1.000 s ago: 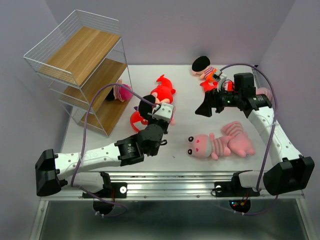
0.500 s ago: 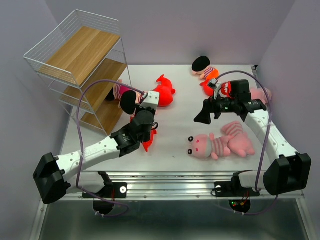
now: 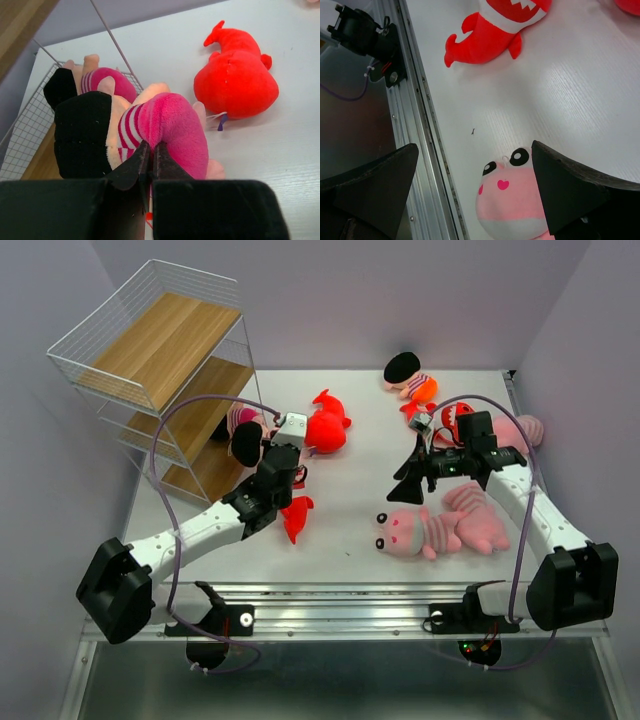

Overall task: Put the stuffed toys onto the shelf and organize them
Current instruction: Place the stuffed toy onto shelf

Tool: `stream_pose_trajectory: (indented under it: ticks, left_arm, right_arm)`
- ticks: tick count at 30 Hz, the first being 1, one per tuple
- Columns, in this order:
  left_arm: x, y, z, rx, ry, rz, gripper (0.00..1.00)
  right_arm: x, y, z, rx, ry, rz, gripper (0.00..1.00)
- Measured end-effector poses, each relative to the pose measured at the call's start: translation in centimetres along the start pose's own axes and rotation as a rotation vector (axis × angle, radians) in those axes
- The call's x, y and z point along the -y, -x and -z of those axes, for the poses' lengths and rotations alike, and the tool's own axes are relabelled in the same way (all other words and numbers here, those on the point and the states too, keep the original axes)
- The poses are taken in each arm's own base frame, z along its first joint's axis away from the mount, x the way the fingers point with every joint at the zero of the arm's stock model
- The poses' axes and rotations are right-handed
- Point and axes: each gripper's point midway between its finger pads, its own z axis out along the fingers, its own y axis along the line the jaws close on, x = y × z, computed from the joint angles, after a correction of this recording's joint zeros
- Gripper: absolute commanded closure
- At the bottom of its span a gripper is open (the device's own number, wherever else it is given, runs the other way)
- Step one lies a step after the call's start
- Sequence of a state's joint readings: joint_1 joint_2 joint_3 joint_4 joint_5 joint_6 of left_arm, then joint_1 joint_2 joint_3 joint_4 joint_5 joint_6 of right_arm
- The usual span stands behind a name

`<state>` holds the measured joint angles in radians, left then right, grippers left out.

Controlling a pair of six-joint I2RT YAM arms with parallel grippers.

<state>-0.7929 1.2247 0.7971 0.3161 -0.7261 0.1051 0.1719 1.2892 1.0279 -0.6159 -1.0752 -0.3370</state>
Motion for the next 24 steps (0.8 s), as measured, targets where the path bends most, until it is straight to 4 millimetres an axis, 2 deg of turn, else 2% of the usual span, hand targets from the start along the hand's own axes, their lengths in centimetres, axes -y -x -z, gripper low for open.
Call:
stream_pose_trajectory:
  ticks: [4,7,20,24]
  left_arm:
    - [1.0,-2.0,-0.5,-0.042,-0.034,-0.003,1.00]
    - [2.0,-2.5,-0.5,-0.056,-0.078,0.032,1.00]
    - [6.7,-1.4,0.4,-0.055,-0.281,0.269,1.00]
    - [8.9,-0.8,0.8,-0.047,-0.349,0.356,1.00]
  right_arm:
    - [-0.1,-0.6,-0.1,-0.005,0.012,0.000,0.00]
    - [-0.1,-1.2,-0.2,-0.010,0.018,-0.003,0.00]
    - [-0.4,-1.2,-0.1,-0.004,0.024,0.019,0.00]
    - [-0.6,-1.0,0.0,0.001,0.022,0.029,0.00]
